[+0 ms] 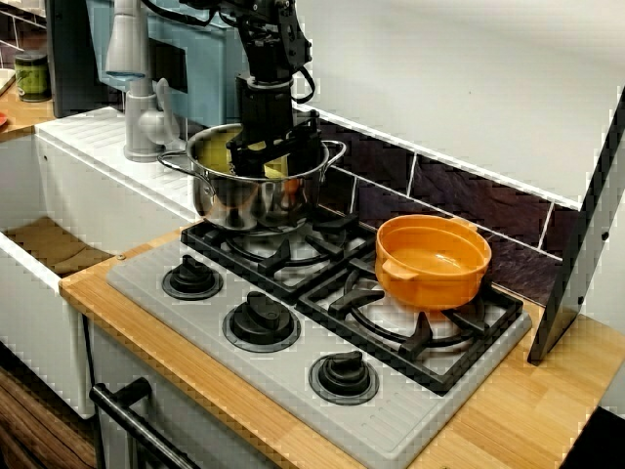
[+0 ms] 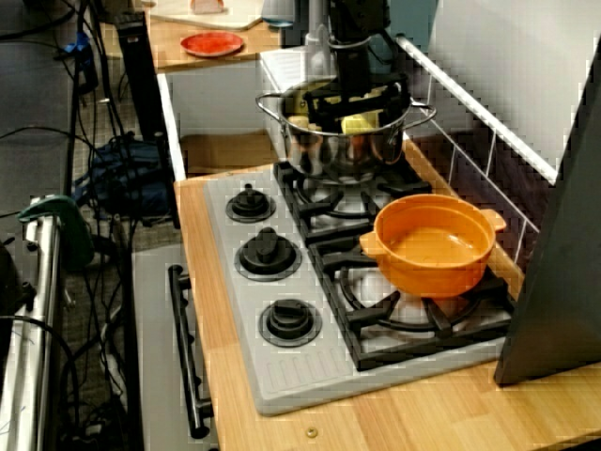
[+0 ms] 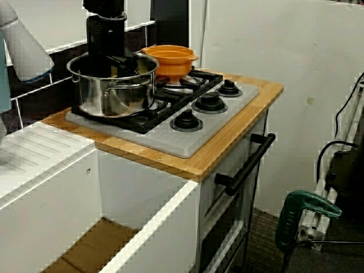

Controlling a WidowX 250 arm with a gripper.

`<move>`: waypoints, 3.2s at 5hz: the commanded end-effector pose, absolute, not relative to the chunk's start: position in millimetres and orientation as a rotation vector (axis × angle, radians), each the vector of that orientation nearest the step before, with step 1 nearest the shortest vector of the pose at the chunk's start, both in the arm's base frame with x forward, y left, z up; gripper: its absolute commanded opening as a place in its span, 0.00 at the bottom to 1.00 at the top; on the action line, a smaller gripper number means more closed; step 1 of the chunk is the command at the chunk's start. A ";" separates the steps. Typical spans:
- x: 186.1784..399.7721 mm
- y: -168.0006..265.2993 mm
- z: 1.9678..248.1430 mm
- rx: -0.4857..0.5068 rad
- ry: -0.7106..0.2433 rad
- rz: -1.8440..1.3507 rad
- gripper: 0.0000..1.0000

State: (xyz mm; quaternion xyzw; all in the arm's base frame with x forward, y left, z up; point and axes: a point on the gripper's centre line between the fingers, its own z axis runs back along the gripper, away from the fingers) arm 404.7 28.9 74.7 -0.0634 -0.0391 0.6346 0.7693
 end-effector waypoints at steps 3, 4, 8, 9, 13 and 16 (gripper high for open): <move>395.9 25.6 92.9 -0.154 -0.167 1.348 0.00; 390.8 24.7 97.4 -0.156 -0.176 1.320 0.00; 381.6 26.7 125.6 -0.206 -0.193 1.270 0.00; 379.3 26.1 132.1 -0.215 -0.195 1.261 0.00; 380.3 7.8 158.4 -0.234 -0.212 1.154 0.00; 390.2 9.4 183.4 -0.254 -0.221 1.100 0.00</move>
